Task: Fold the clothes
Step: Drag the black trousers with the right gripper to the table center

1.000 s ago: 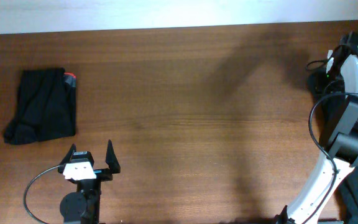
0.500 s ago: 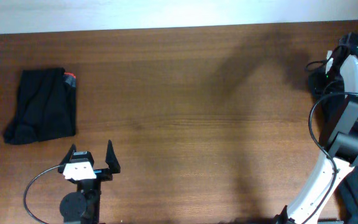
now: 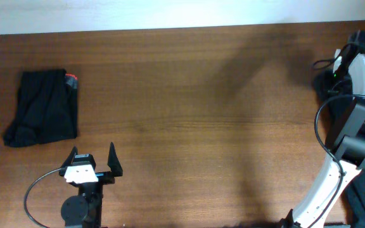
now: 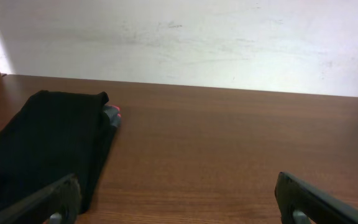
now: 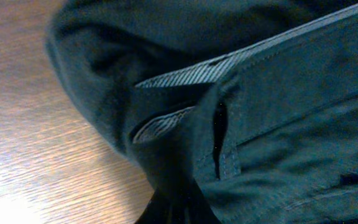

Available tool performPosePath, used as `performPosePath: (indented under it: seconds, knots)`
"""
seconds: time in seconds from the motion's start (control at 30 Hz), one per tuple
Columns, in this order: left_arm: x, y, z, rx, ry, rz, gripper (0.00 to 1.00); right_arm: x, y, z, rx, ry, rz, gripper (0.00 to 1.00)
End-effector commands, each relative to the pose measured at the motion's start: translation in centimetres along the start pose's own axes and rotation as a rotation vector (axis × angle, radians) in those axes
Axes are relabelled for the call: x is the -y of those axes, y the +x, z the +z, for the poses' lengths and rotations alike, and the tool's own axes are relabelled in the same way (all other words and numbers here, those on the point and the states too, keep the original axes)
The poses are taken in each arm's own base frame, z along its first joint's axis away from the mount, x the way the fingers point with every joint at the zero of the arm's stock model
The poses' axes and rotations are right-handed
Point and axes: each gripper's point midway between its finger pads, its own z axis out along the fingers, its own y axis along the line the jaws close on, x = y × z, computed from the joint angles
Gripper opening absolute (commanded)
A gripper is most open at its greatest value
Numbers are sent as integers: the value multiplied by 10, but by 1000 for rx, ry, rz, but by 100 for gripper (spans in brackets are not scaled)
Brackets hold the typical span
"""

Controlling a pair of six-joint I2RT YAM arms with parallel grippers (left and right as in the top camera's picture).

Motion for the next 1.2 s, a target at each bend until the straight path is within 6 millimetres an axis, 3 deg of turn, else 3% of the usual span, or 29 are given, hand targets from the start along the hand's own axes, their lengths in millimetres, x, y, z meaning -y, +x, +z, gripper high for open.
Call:
performPosePath:
  seconds: [0.0,0.13,0.27,0.47,0.67,0.8,1.0,1.17]
  knots:
    - [0,1,0,4,-2,-2,99,-1,-25,-45,111,-56,41,4]
    - [0,1,0,4,-2,-2,99,-17,-34,-89,162,-117,14,4]
    - [0,1,0,4,-2,-2,99,-62,-39,-124,192,-261,-6,4]
    - [0,1,0,4,-2,-2,99,-182,-28,-159,175,-537,-160,4]
    - [0,1,0,4,-2,-2,99,-301,-4,-192,190,-608,-342,4]
    - [0,1,0,4,-2,-2,99,-388,25,-219,227,-666,-459,4]
    - [0,1,0,4,-2,-2,99,-507,96,-254,299,-747,-708,4]
    - [0,1,0,4,-2,-2,100,-566,154,-266,334,-757,-853,5]
